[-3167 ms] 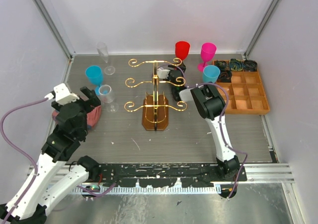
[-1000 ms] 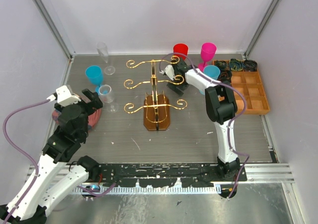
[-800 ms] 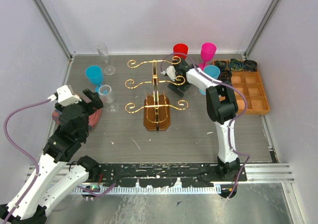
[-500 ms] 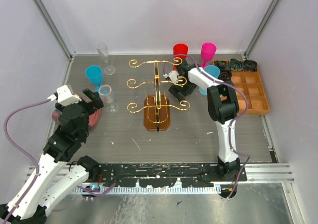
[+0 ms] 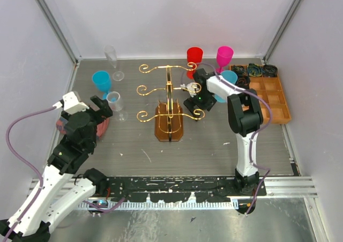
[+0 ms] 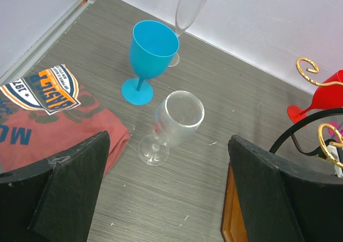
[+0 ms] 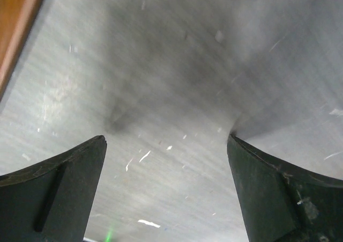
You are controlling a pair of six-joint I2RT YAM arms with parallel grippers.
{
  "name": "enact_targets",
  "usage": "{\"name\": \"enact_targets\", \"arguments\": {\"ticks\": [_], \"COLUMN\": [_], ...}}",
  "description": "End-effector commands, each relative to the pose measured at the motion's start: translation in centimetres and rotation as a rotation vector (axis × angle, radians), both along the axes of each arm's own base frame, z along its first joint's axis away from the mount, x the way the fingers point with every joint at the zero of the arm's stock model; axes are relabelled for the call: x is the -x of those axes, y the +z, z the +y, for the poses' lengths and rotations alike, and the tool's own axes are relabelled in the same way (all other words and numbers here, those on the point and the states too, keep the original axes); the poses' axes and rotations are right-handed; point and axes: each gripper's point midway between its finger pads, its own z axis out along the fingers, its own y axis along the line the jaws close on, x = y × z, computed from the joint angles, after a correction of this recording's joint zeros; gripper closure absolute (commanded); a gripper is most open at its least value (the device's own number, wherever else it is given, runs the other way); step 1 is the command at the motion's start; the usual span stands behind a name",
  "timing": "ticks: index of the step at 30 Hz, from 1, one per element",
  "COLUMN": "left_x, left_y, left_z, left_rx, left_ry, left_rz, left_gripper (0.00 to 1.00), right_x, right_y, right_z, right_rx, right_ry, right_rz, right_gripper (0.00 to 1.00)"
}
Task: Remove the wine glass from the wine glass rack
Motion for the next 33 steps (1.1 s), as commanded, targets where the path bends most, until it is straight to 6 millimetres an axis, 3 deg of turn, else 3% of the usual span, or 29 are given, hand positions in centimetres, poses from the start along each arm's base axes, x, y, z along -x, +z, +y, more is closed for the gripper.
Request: {"name": "enact_targets", "arguments": {"ticks": [1, 23, 28, 33], "left_x": [-0.2, 2.1, 2.1, 2.2], "left_y": [0.1, -0.8, -1.1, -0.8], "left_z": [-0.4, -0.6, -1.1, -1.6], "left_rx": [0.028, 0.101, 0.107, 0.108], "left_ry": [-0.010, -0.046, -0.064, -0.091], "left_rz": [-0.013, 0.101, 0.133, 0.143], "left_gripper": [0.02, 0.02, 0.02, 0.02], "right_x": [5.0, 12.0, 11.8, 10.5], "right_y": [0.0, 7.8, 9.7, 11.1], "right_z": [0.0, -2.6, -3.5, -5.7], "right_rx": [-0.049, -0.085, -0.073, 0.018], "right_ry": [-0.099, -0.289, -0.329, -0.423], "right_rz": [0.134, 0.015, -0.053, -0.139], "right_gripper": [0.00, 0.00, 0.00, 0.00]}}
